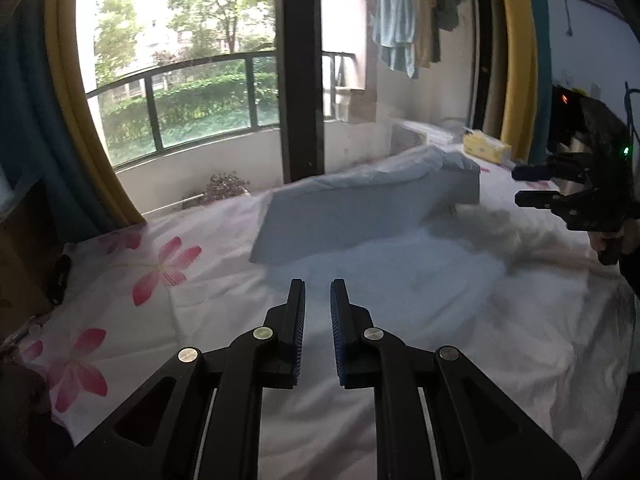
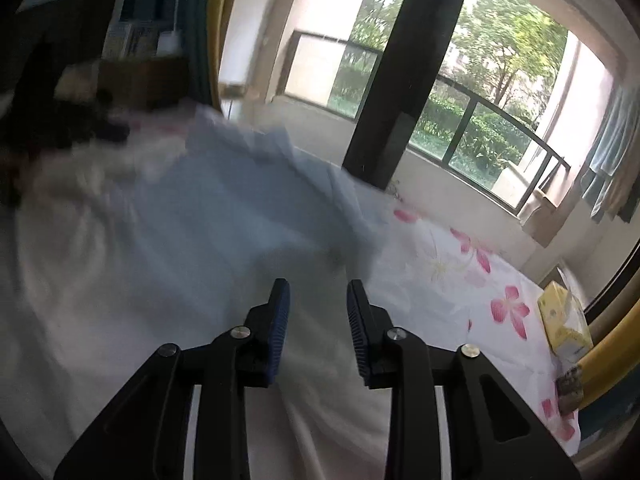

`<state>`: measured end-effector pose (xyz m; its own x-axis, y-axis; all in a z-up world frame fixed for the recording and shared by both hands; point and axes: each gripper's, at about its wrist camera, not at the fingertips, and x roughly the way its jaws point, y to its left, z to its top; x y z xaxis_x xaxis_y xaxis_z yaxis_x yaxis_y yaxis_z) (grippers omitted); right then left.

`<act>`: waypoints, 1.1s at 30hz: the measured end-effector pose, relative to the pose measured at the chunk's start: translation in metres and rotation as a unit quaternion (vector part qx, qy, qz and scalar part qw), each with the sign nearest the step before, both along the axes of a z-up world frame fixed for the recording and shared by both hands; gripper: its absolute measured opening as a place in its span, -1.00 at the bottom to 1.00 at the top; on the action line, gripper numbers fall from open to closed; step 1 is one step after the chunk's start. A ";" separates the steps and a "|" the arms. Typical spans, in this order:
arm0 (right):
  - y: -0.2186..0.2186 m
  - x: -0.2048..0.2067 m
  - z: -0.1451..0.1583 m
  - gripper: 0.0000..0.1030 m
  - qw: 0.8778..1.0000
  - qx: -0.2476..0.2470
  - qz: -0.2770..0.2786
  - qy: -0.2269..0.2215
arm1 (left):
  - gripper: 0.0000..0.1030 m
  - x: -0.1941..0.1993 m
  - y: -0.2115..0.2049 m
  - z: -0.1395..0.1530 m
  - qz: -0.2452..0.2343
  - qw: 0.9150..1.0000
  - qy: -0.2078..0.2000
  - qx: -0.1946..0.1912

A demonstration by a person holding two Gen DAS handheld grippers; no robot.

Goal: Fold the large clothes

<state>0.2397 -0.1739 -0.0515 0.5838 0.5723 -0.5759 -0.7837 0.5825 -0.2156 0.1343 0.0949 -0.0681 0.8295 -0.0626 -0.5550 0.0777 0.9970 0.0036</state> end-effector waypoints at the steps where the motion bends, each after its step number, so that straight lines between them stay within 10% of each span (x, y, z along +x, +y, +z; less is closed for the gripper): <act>1: 0.005 0.004 0.007 -0.02 1.000 0.015 0.005 0.004 | -0.72 0.004 0.003 0.004 0.005 1.000 -0.004 -0.006; 9: 0.083 0.072 0.037 0.42 0.997 0.062 0.037 0.023 | -0.43 0.035 0.014 0.023 0.014 0.999 -0.022 -0.025; 20: 0.118 0.115 0.007 0.42 0.990 0.039 0.009 0.136 | -0.24 0.104 0.028 0.035 0.027 0.998 -0.013 -0.046; 26: 0.105 0.077 0.002 -0.80 0.988 0.012 0.051 0.143 | -0.24 0.121 0.005 0.014 -0.016 0.997 0.037 -0.061; 33: 0.087 0.036 -0.020 -0.92 0.986 -0.008 0.047 0.158 | -0.24 0.096 -0.022 -0.015 -0.048 0.993 0.093 -0.056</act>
<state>0.2754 -0.0870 -0.0716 0.3194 0.6038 -0.7303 -0.8633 0.5032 0.0385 0.2306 0.0732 -0.0826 0.7010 -0.2064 -0.6826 0.1614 0.9783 -0.1300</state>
